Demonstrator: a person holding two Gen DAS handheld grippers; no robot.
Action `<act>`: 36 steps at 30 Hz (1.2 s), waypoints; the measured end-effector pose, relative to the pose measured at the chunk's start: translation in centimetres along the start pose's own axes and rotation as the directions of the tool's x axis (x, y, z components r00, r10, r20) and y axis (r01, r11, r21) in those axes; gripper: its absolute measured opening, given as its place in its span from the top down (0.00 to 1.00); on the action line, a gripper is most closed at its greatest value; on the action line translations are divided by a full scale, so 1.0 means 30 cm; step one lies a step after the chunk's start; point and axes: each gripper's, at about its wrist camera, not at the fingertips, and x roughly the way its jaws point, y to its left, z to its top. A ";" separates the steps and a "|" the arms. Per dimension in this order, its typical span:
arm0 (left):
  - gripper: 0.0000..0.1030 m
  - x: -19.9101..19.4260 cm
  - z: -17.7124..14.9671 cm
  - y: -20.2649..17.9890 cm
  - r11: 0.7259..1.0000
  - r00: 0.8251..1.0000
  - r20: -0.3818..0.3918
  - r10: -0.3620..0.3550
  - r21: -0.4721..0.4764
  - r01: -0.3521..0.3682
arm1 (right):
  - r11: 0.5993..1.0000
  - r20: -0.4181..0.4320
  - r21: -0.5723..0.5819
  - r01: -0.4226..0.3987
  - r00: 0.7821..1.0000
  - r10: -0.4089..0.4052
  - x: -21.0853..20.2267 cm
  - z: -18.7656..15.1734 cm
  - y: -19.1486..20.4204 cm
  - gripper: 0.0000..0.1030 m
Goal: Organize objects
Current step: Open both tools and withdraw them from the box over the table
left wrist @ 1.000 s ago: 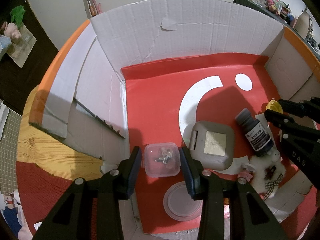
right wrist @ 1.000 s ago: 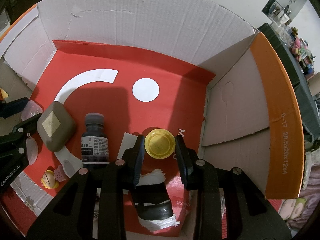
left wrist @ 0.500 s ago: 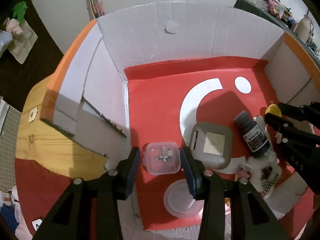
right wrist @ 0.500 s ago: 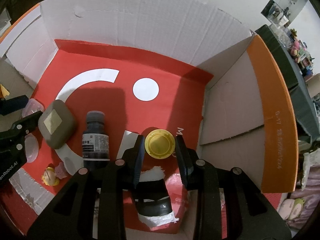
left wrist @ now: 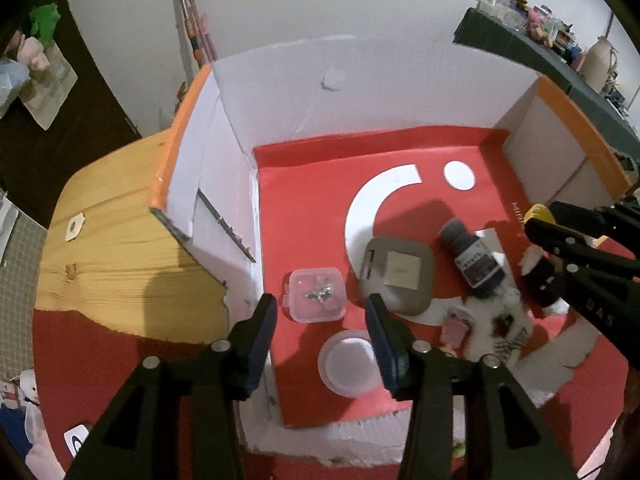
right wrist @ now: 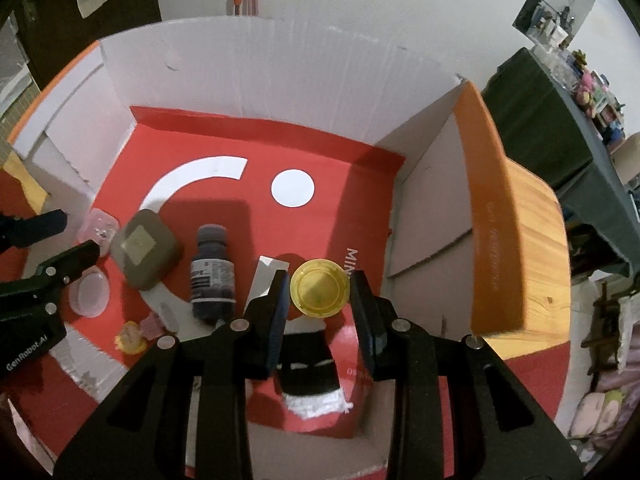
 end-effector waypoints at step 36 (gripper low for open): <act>0.24 -0.203 -0.287 -0.019 0.991 0.919 0.382 -0.099 -0.048 0.126 | 1.000 0.409 -0.007 -0.025 0.912 0.026 -0.270 -0.176 -0.097 0.34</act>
